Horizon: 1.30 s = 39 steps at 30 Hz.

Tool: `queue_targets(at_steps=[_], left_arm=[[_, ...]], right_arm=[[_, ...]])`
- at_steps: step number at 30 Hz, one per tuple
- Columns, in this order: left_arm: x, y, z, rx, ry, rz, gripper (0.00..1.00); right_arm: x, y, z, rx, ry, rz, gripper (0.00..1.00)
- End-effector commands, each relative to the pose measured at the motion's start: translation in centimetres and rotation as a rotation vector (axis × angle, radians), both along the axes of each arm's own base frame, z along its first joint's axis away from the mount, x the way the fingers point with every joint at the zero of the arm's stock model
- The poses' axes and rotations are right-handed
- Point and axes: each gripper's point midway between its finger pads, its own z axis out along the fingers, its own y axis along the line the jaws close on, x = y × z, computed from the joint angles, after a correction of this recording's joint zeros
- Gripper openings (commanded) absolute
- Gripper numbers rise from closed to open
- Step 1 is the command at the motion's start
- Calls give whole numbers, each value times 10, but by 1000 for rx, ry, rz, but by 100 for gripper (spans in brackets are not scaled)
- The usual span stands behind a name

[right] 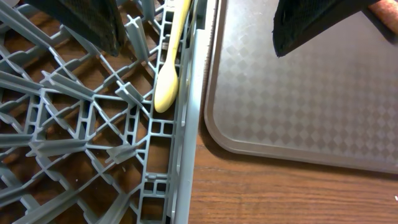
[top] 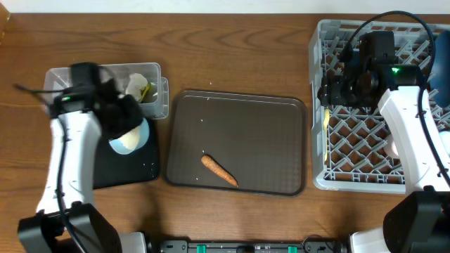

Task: Sort waste into correct bins and load items into the dishwasher rack
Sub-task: 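Tilt the bowl with the left gripper to pour rice onto the black tray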

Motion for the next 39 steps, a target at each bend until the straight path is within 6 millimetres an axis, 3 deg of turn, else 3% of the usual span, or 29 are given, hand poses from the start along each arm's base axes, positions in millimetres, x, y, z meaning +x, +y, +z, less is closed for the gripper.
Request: queue_targets(at_steps=[1,10,16,21,25,39], left_arm=[[-3,0,14,-171,-91,-33,6],[-15,40,20,-459,-304,85,6],[-24,55,24,-615,-491,136,6],[-33,53,39,-669,-731,30,6],[-39,53,33,-666,-744,38,6],[-42,48,39,-630,-847,-43,6]], right_arm=[[2,5,7,1,-20,27,76],[2,5,7,2,-20,27,76],[2,5,7,2,-20,27,76],[2,5,7,2,-20,27,76],[2,5,7,2,-20,27,76],[2,4,7,1,-20,26,76]])
